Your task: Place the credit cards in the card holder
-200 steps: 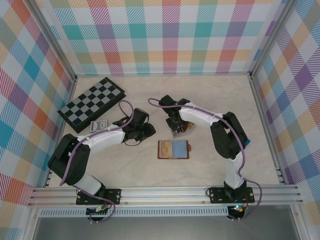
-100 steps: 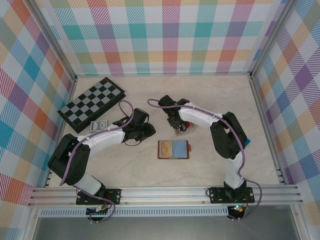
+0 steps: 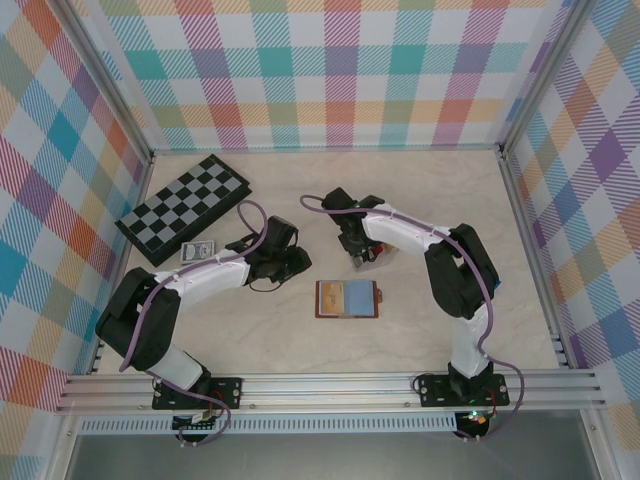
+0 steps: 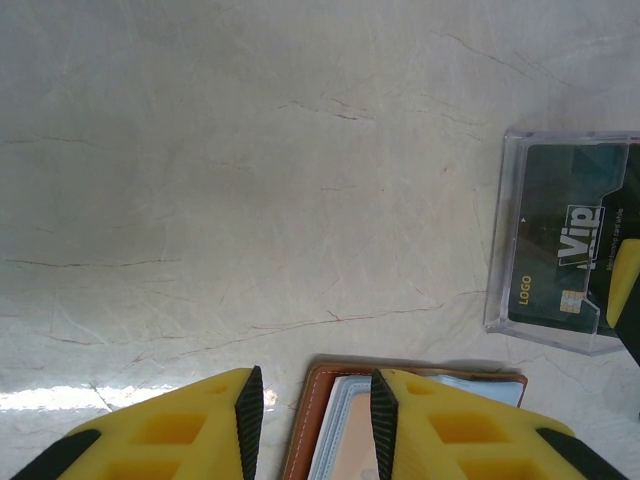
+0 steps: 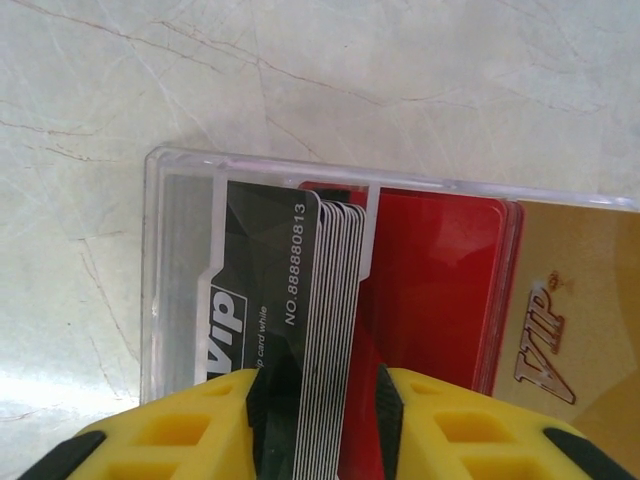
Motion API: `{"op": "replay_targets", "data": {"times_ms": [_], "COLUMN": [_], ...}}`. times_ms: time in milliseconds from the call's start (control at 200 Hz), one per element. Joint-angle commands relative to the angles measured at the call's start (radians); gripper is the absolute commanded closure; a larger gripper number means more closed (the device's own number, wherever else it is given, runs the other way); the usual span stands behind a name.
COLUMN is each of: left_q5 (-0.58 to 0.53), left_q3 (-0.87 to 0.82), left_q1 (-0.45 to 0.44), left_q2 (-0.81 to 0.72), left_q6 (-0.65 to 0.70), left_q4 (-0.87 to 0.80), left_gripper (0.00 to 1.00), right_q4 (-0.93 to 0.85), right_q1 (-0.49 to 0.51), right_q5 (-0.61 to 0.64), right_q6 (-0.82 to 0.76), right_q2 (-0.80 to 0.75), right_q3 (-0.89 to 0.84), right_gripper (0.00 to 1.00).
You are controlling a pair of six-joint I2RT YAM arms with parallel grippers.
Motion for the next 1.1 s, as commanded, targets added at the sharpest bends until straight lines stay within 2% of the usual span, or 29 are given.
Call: {"op": "replay_targets", "data": {"times_ms": [0, 415, 580, 900, 1010, 1095], "left_q5": [0.001, 0.003, 0.0, -0.002, -0.001, 0.001], "left_q3": [0.006, 0.014, 0.009, 0.0, 0.001, 0.001], "left_q1": [0.009, 0.009, 0.009, 0.009, 0.009, 0.009], "left_q2": [0.011, 0.017, 0.013, 0.011, 0.015, 0.017], "left_q6": [0.003, 0.006, 0.007, 0.005, 0.005, 0.007], "left_q4": [-0.01, -0.014, -0.015, -0.01, -0.012, -0.01], "left_gripper": [0.64, 0.64, 0.64, 0.64, 0.64, 0.64], "right_q4": [0.001, -0.002, 0.006, 0.006, 0.006, 0.001], "right_q1": [-0.006, -0.009, -0.009, -0.019, -0.024, -0.032], "right_q5": [-0.036, 0.008, 0.063, 0.081, 0.076, 0.027], "right_q6": [0.006, -0.013, -0.02, -0.032, -0.028, -0.015], "right_q2": [0.006, 0.052, -0.015, -0.047, -0.038, -0.035], "right_q3": [-0.005, 0.005, -0.01, -0.025, -0.028, -0.024], "right_gripper": [0.62, 0.59, 0.7, 0.79, 0.79, 0.73]}}
